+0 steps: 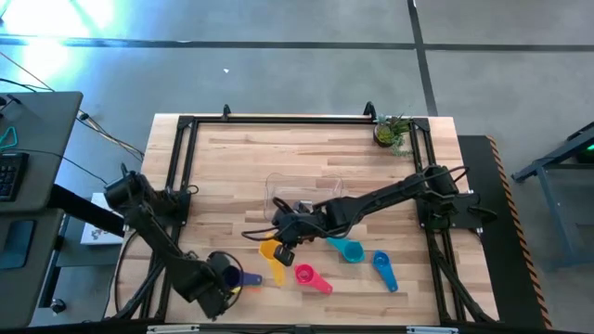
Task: Nest measuring cups in basket
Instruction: Stack the yellow measuring cup on top of the dark blue measuring cup
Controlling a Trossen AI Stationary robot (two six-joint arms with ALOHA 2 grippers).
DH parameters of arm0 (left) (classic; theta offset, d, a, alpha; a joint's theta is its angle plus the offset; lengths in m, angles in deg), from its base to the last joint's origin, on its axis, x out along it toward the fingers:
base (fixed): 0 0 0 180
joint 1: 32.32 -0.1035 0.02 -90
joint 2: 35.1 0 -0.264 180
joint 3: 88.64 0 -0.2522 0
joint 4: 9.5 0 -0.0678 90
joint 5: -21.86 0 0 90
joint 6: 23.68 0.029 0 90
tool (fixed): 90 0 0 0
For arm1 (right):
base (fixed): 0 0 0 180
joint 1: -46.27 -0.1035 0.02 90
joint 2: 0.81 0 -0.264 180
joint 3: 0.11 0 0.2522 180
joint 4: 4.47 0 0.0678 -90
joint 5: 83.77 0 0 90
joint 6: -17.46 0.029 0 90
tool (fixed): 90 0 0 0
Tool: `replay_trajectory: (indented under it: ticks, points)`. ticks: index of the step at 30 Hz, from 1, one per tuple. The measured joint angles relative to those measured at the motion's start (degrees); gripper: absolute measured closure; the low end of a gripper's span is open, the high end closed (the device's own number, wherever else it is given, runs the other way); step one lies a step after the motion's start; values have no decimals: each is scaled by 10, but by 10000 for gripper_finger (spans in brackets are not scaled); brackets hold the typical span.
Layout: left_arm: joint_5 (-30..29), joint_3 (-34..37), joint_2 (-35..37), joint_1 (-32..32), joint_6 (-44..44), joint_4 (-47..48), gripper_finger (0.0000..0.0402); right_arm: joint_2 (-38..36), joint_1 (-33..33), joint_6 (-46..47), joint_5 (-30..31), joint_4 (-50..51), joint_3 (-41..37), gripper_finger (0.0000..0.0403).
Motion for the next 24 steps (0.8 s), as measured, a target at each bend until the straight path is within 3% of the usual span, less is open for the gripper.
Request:
replay_trajectory:
  ticks: [15, 24]
  points:
    - [-34, 0, 0, -82, 118, -20, 280, 0, 15, -20, -31, 6, 0, 401]
    - [-33, 0, 18, -94, 153, -25, 280, 0, 16, -20, -43, 13, 1, 401]
